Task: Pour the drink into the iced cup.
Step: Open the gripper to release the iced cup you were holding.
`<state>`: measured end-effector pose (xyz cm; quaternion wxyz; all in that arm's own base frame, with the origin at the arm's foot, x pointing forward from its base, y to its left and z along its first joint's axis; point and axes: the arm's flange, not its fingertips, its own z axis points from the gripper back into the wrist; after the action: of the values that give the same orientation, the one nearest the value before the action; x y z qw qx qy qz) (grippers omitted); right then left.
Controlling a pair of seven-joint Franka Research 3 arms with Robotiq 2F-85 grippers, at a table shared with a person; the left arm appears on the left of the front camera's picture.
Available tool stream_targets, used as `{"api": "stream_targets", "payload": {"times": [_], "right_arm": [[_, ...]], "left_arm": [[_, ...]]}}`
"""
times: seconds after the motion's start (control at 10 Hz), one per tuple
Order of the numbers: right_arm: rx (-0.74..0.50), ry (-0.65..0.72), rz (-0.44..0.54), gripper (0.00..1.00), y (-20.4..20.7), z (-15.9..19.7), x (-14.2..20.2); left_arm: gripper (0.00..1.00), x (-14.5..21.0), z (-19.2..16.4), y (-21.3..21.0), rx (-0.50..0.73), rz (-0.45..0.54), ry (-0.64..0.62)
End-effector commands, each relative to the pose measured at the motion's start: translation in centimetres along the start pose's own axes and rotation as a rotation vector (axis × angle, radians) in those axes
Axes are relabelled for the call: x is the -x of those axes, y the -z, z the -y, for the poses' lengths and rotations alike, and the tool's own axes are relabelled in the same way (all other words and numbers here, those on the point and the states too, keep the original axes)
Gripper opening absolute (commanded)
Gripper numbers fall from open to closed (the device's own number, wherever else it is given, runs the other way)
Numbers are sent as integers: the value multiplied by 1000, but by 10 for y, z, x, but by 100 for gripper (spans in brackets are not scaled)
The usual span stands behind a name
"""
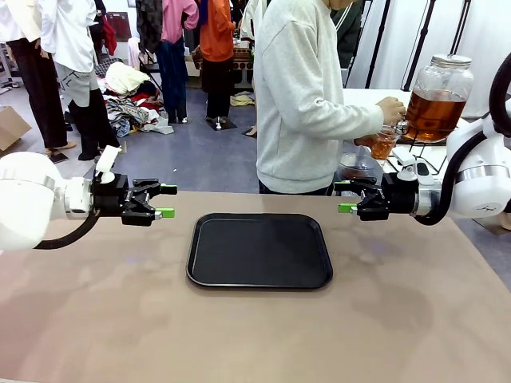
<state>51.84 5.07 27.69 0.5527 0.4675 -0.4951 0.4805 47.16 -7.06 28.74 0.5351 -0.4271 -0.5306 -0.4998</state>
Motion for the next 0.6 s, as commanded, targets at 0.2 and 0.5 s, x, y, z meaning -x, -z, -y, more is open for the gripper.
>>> {"api": "stream_targets", "payload": {"times": [0.2, 0.5], "right_arm": [[0, -3, 0, 100, 0, 0, -1], [0, -3, 0, 100, 0, 0, -1]], "left_arm": [[100, -1, 0, 2, -7, 8, 4], [100, -1, 0, 2, -7, 8, 4]]}}
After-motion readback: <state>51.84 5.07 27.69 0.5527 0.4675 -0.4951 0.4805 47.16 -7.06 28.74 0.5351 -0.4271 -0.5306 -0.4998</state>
